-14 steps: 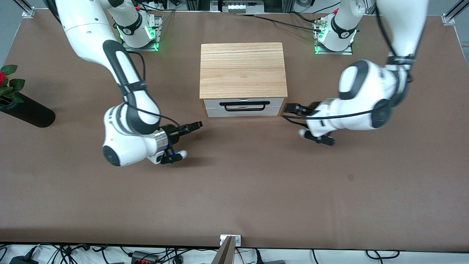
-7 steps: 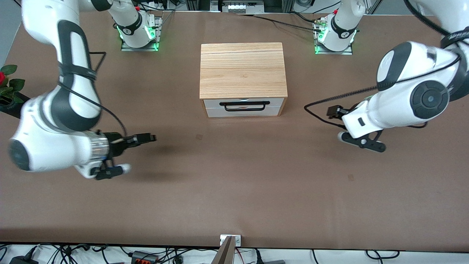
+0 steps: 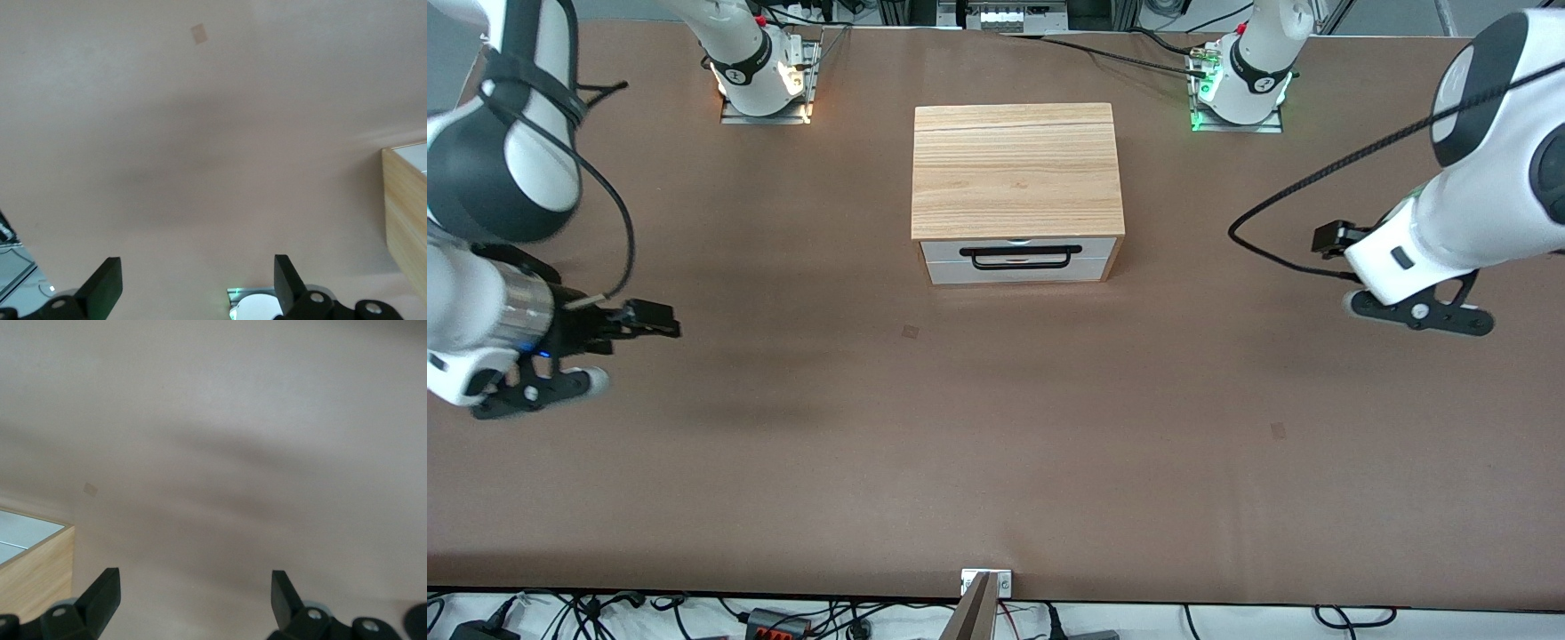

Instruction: Close drawer with both arms simultaneously

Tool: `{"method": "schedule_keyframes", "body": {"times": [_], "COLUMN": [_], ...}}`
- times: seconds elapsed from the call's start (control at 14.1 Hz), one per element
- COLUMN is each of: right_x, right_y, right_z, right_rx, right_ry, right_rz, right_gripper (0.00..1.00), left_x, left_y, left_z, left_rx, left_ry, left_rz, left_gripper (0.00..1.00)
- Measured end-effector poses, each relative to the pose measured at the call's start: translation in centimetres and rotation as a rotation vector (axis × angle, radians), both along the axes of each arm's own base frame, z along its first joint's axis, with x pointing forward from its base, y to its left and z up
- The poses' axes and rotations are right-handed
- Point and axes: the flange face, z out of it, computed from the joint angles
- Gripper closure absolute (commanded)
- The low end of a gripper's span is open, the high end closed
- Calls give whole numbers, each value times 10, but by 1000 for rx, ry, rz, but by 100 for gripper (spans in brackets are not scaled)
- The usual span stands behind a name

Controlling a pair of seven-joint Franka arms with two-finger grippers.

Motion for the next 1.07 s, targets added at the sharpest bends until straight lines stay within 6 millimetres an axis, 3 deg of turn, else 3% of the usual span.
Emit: {"method": "schedule_keyframes", "body": {"times": [0.14,0.36,0.57,0.78,1.07], "right_x": [-7,-11,-27,-41,-54], "right_y": [-13,-24,-38,-45,-59], "right_z": [14,14,34,55,41], "right_rx": [-6,-27,-107,-101,-68], "right_ry": [4,30,61,48,-9], "right_rz": [-12,-19,-28,-37,-55], "right_gripper": [0,0,0,0,0], "left_x": [-13,-47,-72,-79,-70], "left_y": [15,37,39,38,43], "left_z": [5,1,14,16,13], "left_rx": [-32,-99,-126,-194,-209], "left_ry": [-55,-149,-271,-295,-308], "left_rz": [24,61,52,75,93], "left_gripper": [0,0,0,0,0]}}
